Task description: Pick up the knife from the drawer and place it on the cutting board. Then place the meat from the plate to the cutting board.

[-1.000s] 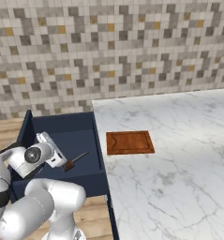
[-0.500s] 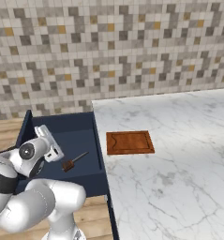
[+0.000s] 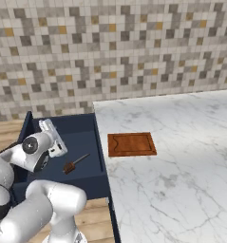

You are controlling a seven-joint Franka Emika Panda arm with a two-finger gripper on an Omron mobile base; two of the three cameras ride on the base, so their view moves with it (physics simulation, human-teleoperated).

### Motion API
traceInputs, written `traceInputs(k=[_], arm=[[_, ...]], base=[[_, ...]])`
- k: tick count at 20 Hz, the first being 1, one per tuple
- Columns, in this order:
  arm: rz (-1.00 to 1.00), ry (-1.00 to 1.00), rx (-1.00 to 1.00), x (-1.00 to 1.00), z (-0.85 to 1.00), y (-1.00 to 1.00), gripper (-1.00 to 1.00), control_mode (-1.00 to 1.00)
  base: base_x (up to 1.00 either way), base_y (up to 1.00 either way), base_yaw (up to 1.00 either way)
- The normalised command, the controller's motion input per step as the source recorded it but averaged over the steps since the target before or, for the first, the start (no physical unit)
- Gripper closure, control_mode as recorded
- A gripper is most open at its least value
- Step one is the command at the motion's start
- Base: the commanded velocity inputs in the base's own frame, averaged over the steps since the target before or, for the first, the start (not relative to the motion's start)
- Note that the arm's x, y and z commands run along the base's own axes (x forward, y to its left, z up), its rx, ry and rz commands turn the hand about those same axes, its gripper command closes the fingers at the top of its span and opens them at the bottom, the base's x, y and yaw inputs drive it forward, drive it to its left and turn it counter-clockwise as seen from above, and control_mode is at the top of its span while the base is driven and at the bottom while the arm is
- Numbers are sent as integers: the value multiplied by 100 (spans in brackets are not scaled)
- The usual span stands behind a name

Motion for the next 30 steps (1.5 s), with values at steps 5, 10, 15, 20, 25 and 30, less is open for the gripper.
traceInputs(k=[5, 10, 15, 20, 25, 30], arm=[[-10, 35, -2, 3, 100, 22, -100, -100], [-10, 36, -2, -2, 98, 26, -100, -100], [-10, 29, -3, -7, 32, 35, -100, -100], [0, 8, -3, 0, -43, 15, -100, -100], [3, 3, -2, 0, -52, 5, -100, -100], [12, 1, 0, -2, -37, -12, -100, -100]], base=[[0, 0, 0], [0, 0, 0], [0, 0, 0], [0, 0, 0], [0, 0, 0], [0, 0, 0]])
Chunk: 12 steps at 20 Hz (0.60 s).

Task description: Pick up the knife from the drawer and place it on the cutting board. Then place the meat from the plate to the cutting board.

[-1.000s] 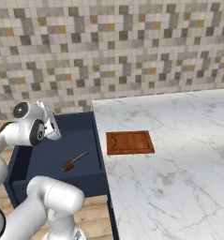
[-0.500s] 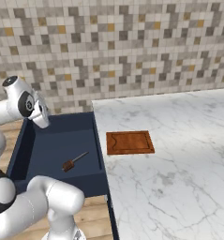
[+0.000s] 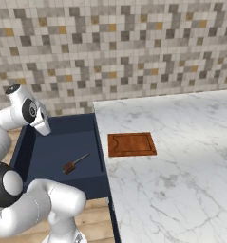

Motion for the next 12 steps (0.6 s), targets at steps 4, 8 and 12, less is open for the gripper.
traceInputs(k=[4, 8, 12], arm=[[21, 6, 0, -6, -29, -9, -100, -100], [22, 9, -3, -25, -33, 0, -100, -100], [18, 9, -9, -32, -30, 0, -100, -100]], base=[[0, 0, 0], [0, 0, 0], [0, 0, 0]])
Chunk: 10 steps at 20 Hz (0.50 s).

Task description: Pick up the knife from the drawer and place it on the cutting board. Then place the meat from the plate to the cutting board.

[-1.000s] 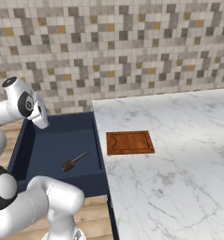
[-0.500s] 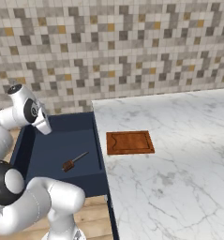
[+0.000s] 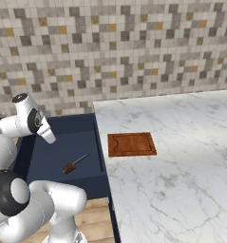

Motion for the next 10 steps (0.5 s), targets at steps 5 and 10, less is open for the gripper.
traceInputs(k=[5, 10], arm=[[10, 21, -11, -13, -45, -3, -100, -100], [4, 19, -3, 3, -42, 0, -100, -100]], base=[[0, 0, 0], [0, 0, 0]])
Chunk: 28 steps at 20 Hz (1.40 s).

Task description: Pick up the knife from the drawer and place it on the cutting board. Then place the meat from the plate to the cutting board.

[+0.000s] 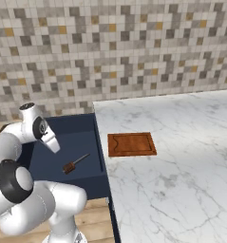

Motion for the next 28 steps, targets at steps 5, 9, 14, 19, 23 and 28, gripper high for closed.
traceInputs(k=[5, 9, 14, 19, 23, 28], arm=[[1, 14, 0, 7, -28, 0, -100, -100], [0, 12, 0, 1, -27, 0, -100, -100], [0, 6, 0, 0, -33, -1, -100, -100], [0, 5, 0, 0, -33, -2, -100, -100], [0, 1, 0, 0, -31, -11, -100, -100], [0, 0, 0, 0, -30, -9, -100, -100]], base=[[0, 0, 0], [0, 0, 0], [0, 0, 0], [0, 0, 0], [0, 0, 0], [0, 0, 0]])
